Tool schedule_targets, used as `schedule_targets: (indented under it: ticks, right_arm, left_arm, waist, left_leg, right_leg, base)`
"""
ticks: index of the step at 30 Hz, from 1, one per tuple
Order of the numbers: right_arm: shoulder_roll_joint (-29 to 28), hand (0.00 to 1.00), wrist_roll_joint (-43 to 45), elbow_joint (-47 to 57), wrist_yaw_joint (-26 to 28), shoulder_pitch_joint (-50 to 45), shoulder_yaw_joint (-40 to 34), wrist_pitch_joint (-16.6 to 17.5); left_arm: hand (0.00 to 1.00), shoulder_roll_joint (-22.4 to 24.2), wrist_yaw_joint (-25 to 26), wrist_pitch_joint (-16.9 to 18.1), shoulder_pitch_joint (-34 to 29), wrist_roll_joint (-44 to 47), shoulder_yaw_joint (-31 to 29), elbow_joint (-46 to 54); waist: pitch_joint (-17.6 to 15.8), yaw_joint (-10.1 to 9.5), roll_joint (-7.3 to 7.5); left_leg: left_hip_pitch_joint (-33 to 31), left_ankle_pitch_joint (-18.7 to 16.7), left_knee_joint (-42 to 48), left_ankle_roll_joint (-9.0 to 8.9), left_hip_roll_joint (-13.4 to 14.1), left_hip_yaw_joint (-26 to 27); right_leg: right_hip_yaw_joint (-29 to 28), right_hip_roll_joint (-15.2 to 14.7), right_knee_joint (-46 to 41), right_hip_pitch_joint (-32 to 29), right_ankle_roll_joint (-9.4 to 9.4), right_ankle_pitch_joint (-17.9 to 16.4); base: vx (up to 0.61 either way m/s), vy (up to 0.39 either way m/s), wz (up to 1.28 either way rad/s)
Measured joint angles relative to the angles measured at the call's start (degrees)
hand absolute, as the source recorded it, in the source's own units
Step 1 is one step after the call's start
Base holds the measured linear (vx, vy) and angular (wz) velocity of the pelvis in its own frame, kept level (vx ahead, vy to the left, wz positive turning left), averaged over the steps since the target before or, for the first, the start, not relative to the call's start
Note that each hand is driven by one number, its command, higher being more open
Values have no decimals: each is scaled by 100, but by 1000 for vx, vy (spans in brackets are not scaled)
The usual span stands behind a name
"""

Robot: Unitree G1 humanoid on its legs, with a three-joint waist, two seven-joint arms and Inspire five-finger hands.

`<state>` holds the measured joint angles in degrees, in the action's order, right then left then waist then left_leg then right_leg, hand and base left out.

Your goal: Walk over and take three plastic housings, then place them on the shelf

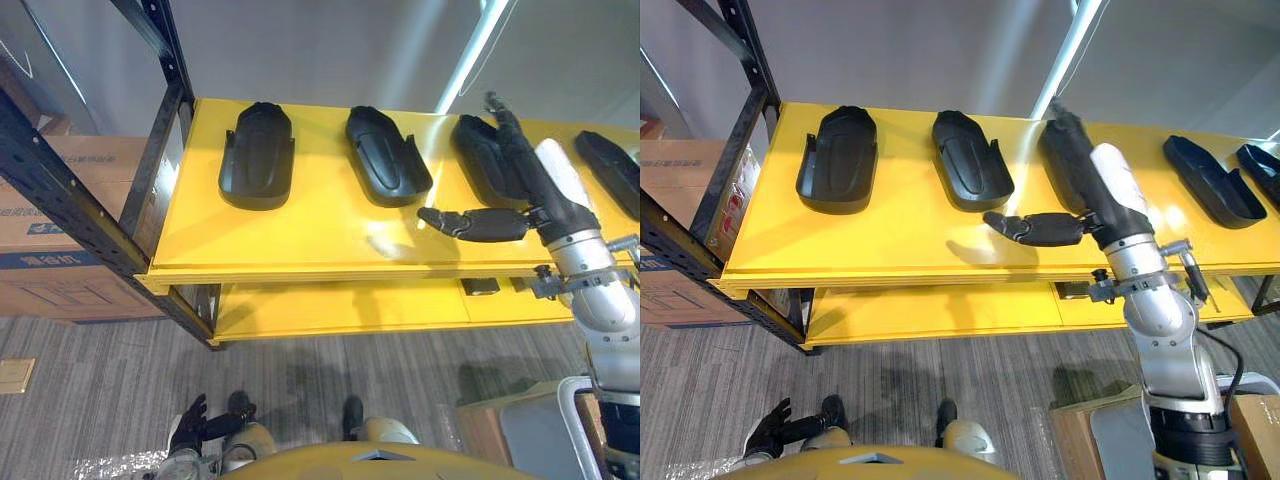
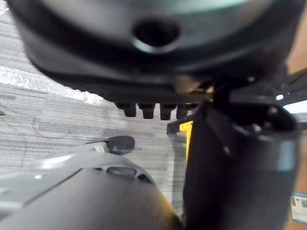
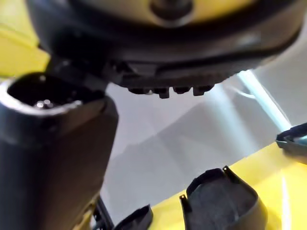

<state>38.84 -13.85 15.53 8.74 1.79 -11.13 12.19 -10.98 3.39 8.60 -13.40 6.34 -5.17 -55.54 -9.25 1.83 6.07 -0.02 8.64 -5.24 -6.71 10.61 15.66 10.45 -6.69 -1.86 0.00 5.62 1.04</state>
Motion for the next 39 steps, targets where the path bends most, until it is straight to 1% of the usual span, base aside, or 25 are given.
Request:
schedule_targets:
  ticks: [3,6,9,10,11,14,16,18,20,22,25,27,32,39]
  right_arm:
    - [365,100,-155,-172,156,327,362,118]
    - [603,100,-158,-492,275,660,712,134]
    - [832,100,-157,-802,386,955,1036,137]
    - [869,100,-157,-911,418,1069,1135,135]
    - [869,100,-156,-1103,442,1211,1257,134]
    - [869,100,-166,-1728,444,1461,1517,41]
    - [869,100,-202,-2179,443,1609,1664,-76]
    - [869,100,-405,-2382,443,1735,1758,-102]
    - [869,100,-464,-2518,444,1796,1771,-120]
    - [869,100,-626,-2752,444,1960,1928,-166]
    - [869,100,-625,-2922,452,2022,2043,-168]
    - [869,100,-626,-3049,473,2125,2114,-160]
    - [869,100,-642,-3342,474,2376,2248,-149]
    - [869,100,-652,-3440,473,2622,2270,-160]
  left_arm:
    - [100,-52,-12,-13,-24,1,2,8]
    - [100,-131,-34,-60,-25,2,34,56]
    - [100,-179,-44,-155,-24,3,101,142]
    - [100,-192,-49,-180,-24,3,128,172]
    - [100,-215,-66,-243,-21,6,179,213]
    - [100,-229,-94,-248,-6,11,261,263]
    - [100,-220,-92,-254,0,34,306,320]
    - [100,-206,-92,-255,12,33,333,339]
    - [100,-177,-85,-272,78,34,367,339]
    - [100,-109,-78,-348,145,42,371,338]
    - [100,-98,-83,-376,181,46,377,341]
    - [100,-79,-80,-373,192,62,371,399]
    - [100,-53,-83,-366,226,101,373,437]
    - [100,-34,-94,-363,272,223,373,439]
  waist:
    - [48,-5,73]
    - [111,-27,161]
    - [123,-56,186]
    - [122,-71,185]
    - [120,-85,182]
    - [110,-162,171]
    - [69,-184,148]
    - [29,-180,104]
    - [-68,-182,42]
    - [-154,-183,-55]
    - [-200,-204,-83]
    - [-301,-209,-107]
    - [-418,-225,-152]
    - [-531,-233,-193]
  left_leg:
    - [-39,9,-1,9,-2,-16]
    - [-103,23,-1,6,-5,-23]
    - [-128,56,-1,48,-12,-50]
    - [-142,62,-1,46,-12,-64]
    - [-147,61,1,41,-20,-78]
    - [-165,60,2,42,-46,-122]
    - [-202,57,3,55,-90,-168]
    - [-242,54,4,66,-124,-194]
    - [-261,56,5,73,-159,-218]
    - [-265,67,5,105,-200,-225]
    - [-275,67,6,107,-200,-240]
    - [-281,67,7,107,-201,-245]
    - [-313,68,10,108,-207,-264]
    - [-341,70,11,110,-214,-303]
  right_leg:
    - [-12,0,-1,-29,2,1]
    - [-19,2,-2,-92,6,8]
    - [-1,3,0,-91,42,38]
    - [13,10,2,-94,24,53]
    - [33,29,8,-87,6,59]
    - [74,19,14,-73,-6,53]
    - [119,-20,17,-75,-5,51]
    - [144,-49,18,-91,-5,50]
    - [168,-82,21,-92,-5,50]
    - [172,-122,23,-90,8,58]
    - [182,-118,41,-87,27,71]
    - [186,-116,52,-86,29,75]
    - [207,-114,84,-93,34,83]
    - [249,-113,93,-97,22,75]
  base:
    - [0,0,0]
    - [0,0,0]
    - [30,-2,4]
    - [34,-5,5]
    - [36,-9,7]
    - [23,1,8]
    - [6,17,11]
    - [-1,21,11]
    - [-4,29,8]
    - [0,13,2]
    - [0,0,0]
    - [0,0,0]
    - [0,0,0]
    - [8,-3,1]
